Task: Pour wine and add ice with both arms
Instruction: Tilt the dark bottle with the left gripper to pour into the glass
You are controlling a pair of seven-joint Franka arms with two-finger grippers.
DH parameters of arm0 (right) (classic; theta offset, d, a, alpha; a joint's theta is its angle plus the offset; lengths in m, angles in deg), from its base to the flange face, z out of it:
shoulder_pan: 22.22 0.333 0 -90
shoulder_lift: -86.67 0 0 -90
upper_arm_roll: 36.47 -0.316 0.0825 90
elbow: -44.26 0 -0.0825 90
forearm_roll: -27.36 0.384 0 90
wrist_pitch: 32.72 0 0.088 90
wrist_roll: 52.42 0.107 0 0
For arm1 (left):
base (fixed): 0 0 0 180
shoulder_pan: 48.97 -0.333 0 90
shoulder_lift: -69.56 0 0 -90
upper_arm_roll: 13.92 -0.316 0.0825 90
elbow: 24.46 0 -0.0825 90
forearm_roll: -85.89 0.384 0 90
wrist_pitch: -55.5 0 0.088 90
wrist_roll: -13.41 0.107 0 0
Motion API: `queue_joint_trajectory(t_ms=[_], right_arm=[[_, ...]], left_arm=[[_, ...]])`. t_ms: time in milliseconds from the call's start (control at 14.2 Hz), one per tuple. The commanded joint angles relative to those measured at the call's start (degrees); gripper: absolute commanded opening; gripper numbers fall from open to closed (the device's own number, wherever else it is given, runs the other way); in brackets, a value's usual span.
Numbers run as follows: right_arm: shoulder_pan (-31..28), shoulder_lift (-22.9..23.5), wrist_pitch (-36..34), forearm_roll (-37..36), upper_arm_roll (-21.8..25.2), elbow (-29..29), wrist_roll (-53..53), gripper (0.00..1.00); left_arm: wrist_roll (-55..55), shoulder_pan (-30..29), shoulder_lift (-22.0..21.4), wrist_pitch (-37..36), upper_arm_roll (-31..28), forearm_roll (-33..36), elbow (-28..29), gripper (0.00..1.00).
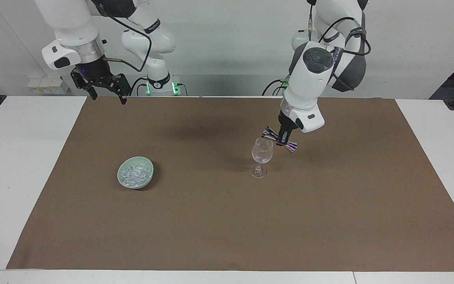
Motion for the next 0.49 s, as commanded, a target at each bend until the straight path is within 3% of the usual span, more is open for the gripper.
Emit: queue_joint_trajectory(t_ms=[0,422], right_arm=[[-0.11,-1.45,0.29,-0.25,-0.07,1.63,-1.78,1.00],[-0.02,-1.45,0.20,-0.25,-0.24,1.63,-1.70,1.00]], left_arm=[[-1.17,1.04,-0.27,-2.10,-0.81,1.73,-0.91,0.00],[-1.34,1.48,-0.01,-2.28,-0.81,1.65,-1.44,0.00]])
